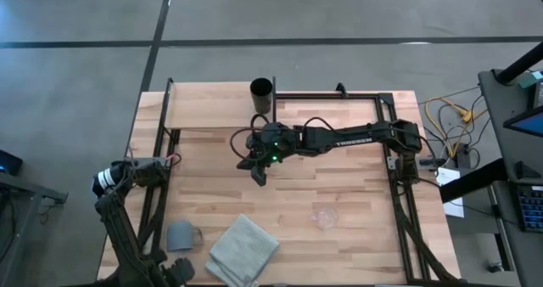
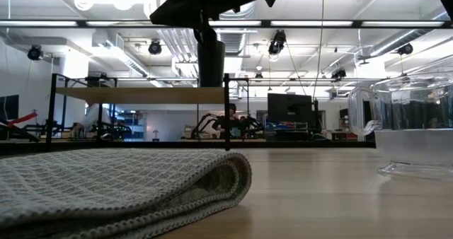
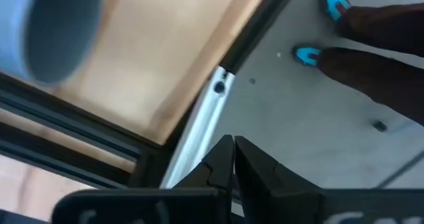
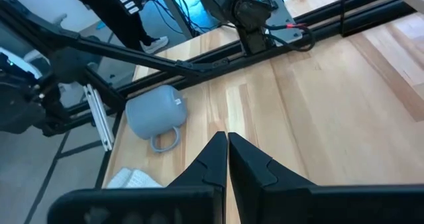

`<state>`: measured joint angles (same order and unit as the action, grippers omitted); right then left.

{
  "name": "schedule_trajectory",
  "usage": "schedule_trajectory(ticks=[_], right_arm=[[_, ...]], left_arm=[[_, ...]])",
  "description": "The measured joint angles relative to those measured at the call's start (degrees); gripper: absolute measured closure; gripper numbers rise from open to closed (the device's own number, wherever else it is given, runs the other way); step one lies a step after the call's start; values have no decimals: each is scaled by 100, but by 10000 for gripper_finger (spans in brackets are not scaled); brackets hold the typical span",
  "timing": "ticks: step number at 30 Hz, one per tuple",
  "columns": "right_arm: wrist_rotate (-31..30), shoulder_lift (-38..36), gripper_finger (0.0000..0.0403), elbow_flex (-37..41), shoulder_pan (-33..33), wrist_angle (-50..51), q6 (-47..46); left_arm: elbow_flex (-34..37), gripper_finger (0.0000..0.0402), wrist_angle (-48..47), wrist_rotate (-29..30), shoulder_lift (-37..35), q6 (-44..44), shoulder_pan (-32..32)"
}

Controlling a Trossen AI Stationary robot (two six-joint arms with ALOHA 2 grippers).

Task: Stack small to large cups/mugs on shelf
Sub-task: Put the blue mug on the shelf

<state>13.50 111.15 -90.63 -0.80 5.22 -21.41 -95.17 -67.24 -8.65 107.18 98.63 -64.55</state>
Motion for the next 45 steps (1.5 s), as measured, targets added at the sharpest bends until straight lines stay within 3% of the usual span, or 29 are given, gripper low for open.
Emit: schedule_trajectory(ticks=[12, 15, 22, 30, 35, 40, 45], right_arm=[[0, 0, 394, 0, 0, 3, 1], [0, 0, 394, -1, 0, 8, 0], [0, 0, 394, -4, 0, -1, -5], [17, 85, 394, 0, 58, -20, 150], [528, 581, 394, 10, 143, -632, -354], [655, 1383, 394, -69, 188, -1919, -1219], [1143, 2251, 394, -781, 116, -2486, -1743]], left_arm=[[250, 401, 67, -32, -7, 4, 80], [337, 397, 67, -448, -7, 243, 85], [370, 338, 26, -698, -7, 299, 77], [641, 289, 26, 11, -7, 306, 122], [753, 288, -391, -431, -7, 310, 160], [651, 288, -864, -492, -9, 310, 172], [643, 288, -944, -464, -9, 315, 175]])
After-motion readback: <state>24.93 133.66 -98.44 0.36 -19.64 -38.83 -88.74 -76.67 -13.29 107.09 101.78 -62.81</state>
